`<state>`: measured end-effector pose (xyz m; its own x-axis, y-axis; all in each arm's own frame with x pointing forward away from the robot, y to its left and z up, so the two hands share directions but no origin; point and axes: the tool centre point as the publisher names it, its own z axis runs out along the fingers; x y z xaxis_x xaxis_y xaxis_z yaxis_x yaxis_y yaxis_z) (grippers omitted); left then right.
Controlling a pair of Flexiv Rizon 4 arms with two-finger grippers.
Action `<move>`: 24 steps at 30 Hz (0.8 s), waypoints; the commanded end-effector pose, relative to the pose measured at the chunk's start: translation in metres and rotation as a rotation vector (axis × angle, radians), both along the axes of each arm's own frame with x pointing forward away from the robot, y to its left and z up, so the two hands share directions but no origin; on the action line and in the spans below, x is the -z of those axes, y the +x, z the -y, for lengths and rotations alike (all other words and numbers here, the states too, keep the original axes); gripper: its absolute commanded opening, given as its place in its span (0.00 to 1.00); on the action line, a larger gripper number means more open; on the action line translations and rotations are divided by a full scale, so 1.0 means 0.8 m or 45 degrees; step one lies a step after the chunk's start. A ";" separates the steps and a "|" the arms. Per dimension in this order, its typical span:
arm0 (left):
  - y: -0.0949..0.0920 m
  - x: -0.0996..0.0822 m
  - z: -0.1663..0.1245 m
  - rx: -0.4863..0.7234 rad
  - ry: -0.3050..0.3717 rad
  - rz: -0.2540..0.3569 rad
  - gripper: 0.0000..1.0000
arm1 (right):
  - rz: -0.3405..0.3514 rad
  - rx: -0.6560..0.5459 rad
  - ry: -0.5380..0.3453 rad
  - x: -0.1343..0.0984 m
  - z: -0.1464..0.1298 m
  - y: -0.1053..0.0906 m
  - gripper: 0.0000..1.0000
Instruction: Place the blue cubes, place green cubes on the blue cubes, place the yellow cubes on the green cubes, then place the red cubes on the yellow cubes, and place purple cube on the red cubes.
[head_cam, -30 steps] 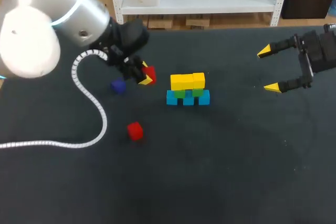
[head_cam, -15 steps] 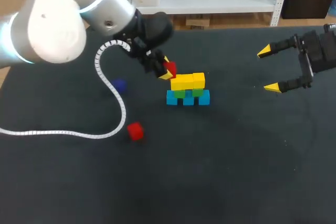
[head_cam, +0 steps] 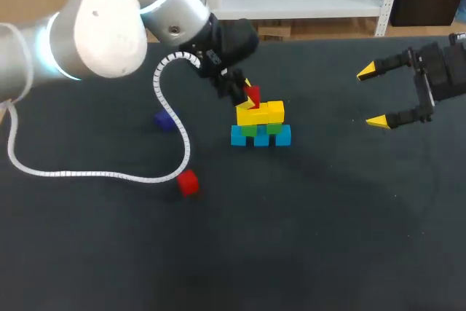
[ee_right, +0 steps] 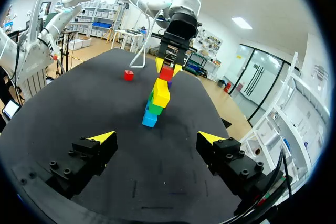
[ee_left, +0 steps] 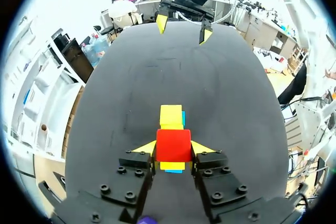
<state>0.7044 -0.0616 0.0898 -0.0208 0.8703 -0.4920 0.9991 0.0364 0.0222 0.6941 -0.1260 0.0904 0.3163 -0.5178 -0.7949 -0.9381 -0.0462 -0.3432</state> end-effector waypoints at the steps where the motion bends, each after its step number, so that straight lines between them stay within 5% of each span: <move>1: 0.007 0.007 0.003 0.013 0.005 -0.017 0.00 | -0.001 0.001 -0.002 0.000 0.000 0.000 1.00; 24: -0.005 0.012 -0.003 0.007 0.005 -0.039 0.00 | -0.001 0.001 -0.002 0.000 0.000 0.000 1.00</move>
